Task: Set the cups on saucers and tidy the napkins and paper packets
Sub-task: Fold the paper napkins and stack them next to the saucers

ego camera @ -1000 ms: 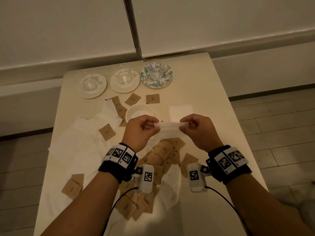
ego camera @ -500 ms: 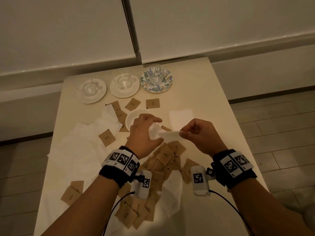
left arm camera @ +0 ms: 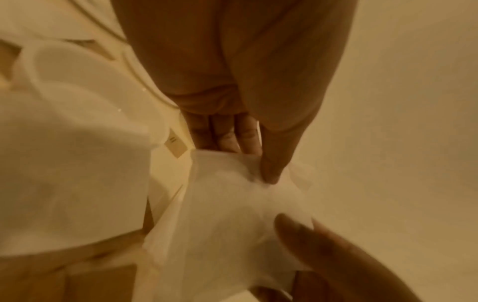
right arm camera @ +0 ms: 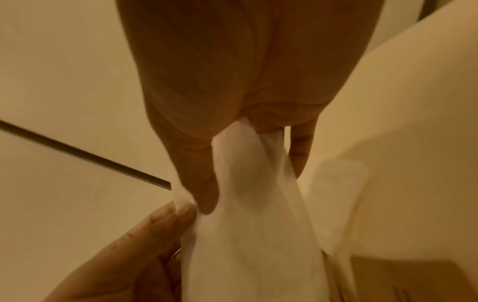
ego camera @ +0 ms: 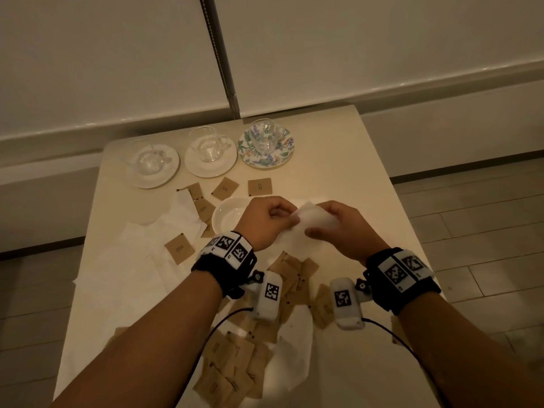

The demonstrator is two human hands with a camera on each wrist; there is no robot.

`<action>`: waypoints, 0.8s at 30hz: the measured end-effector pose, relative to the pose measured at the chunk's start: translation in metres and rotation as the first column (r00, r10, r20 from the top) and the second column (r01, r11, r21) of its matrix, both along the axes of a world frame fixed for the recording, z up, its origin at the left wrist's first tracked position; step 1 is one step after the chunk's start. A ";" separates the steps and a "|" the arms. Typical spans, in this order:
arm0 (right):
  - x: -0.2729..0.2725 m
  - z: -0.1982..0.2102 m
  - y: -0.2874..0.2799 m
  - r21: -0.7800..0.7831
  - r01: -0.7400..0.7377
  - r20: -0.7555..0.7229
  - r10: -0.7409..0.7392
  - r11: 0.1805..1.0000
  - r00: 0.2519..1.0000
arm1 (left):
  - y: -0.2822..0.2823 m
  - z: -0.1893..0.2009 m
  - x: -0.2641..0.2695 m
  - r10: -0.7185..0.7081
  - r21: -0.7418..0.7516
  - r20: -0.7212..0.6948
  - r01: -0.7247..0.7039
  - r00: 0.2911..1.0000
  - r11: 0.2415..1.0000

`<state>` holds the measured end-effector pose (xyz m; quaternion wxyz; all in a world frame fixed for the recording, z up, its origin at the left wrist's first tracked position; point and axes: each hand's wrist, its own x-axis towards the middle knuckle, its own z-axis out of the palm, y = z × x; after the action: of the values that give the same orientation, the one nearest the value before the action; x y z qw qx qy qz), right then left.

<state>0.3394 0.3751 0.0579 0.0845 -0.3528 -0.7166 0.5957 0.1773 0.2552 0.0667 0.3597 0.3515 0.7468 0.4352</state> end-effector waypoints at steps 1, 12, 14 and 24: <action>0.001 -0.007 -0.001 -0.023 0.036 0.005 -0.036 0.999 0.999 | 0.002 -0.006 0.000 0.047 -0.007 0.013 -0.047 0.999 0.999; -0.004 -0.065 0.021 -0.158 0.384 0.076 -0.377 0.910 0.923 | 0.030 -0.064 0.016 0.191 -0.291 0.005 -0.182 0.981 0.939; -0.010 -0.072 0.029 -0.096 0.361 0.119 -0.349 0.928 0.930 | 0.037 -0.067 0.015 0.179 -0.339 -0.047 -0.184 0.983 0.923; -0.037 -0.094 0.049 0.166 0.225 0.242 -0.260 0.960 0.935 | 0.062 -0.078 0.002 0.156 -0.441 -0.241 -0.251 0.958 0.862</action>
<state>0.3028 0.4238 -0.0358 0.0861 -0.5074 -0.7111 0.4790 0.1792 0.3171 -0.0114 0.3097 0.2146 0.8943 0.2415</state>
